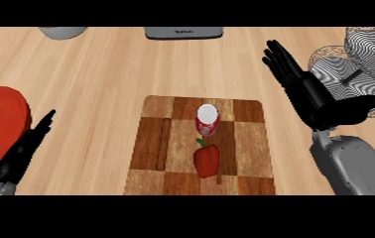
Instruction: Pick the bell pepper from the cutting board and place it in the tiered basket
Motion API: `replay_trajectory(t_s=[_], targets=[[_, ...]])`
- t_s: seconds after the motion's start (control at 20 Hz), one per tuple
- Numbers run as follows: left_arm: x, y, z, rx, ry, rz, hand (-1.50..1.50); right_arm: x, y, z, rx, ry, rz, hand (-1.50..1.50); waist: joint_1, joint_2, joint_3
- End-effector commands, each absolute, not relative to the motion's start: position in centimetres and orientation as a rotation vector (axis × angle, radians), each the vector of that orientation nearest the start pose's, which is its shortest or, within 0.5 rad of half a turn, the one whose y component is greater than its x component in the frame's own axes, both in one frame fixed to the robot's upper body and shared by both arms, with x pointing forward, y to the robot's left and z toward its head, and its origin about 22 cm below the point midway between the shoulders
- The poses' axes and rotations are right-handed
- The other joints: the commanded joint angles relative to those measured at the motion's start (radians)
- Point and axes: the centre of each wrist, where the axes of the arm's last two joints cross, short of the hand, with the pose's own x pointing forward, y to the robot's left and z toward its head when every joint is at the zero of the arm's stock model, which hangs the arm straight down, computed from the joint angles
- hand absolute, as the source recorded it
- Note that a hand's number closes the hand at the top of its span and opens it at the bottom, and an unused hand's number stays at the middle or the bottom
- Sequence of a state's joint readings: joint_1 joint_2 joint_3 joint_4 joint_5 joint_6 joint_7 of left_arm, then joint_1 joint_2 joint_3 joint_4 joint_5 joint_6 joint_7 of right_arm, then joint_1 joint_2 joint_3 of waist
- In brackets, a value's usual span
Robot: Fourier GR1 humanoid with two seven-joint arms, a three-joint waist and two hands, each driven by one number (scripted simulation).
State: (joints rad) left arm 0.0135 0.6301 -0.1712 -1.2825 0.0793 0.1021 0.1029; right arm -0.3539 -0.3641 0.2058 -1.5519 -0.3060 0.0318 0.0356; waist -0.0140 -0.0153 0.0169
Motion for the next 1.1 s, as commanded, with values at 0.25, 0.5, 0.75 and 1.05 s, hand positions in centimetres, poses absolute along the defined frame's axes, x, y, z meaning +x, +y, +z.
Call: replay_trajectory(t_s=[0.25, 0.5, 0.75, 1.05], targets=[[26.5, 34.3, 3.2, 0.546, -1.503, -0.223, 0.00, 26.5, -19.8, 7.0, -0.069, -1.680, -0.186, 1.50, -0.046, -0.009, -0.021], [25.8, 33.7, 2.1, 0.508, -1.454, -0.162, 0.00, 22.8, -25.5, -0.2, -0.637, -1.358, -0.359, -1.50, -0.107, -0.009, -0.027], [25.9, 32.0, 2.2, 0.492, -1.491, -0.192, 0.00, 17.4, -21.6, 1.1, -0.726, -1.387, -0.323, -1.50, -0.055, -0.003, -0.026], [26.8, 31.8, 3.4, 0.460, -1.534, -0.225, 0.00, 14.6, -21.6, 2.1, -0.693, -1.182, 0.078, -1.50, -0.010, 0.013, -0.034]])
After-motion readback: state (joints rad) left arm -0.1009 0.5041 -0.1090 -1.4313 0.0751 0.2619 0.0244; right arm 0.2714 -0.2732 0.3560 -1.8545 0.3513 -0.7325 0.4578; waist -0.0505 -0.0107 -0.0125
